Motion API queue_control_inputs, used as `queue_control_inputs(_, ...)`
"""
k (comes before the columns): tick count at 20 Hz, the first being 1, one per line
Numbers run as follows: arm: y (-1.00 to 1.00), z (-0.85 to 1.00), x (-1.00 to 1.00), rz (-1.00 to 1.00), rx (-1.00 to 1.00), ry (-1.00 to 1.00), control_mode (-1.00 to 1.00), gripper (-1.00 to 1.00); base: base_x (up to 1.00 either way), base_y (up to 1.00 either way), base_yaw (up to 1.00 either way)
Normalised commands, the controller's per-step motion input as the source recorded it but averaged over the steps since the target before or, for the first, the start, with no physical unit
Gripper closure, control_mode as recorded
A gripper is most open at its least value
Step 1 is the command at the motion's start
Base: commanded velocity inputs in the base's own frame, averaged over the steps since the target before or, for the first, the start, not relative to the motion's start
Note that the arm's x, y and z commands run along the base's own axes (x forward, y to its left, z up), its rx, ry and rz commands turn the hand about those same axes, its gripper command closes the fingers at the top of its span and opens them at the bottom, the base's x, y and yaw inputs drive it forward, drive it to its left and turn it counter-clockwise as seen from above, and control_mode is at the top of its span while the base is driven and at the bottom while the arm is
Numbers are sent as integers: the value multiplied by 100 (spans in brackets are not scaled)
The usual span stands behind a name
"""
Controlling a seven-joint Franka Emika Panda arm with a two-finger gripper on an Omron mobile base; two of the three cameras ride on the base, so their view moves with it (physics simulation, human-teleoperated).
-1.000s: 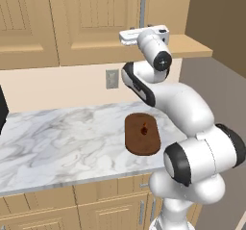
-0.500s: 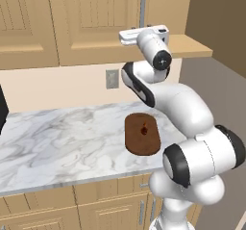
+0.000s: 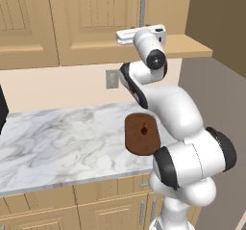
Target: Open the cabinet, retrieve the rolling pin, and place it next to the meat on the cutting board to prepare for tenderizing.
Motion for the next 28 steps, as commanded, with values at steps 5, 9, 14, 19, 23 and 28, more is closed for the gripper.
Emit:
queue_control_inputs(5, 40, 0, -5, -4, 0, -6, -100, 100, 0, 0, 0)
queue_control_inputs(9, 37, -1, -33, 0, 0, -8, -100, 100, 0, 0, 0)
queue_control_inputs(14, -25, 0, 6, 2, 4, -5, -100, 100, 0, 0, 0)
queue_control_inputs(19, -38, 0, 17, 2, 3, -3, -100, 100, 0, 0, 0)
queue_control_inputs(23, -6, 0, 0, 0, 0, 0, -100, 100, 0, 0, 0)
queue_control_inputs(28, -30, 0, -1, 0, 0, 0, -100, 100, 0, 0, 0)
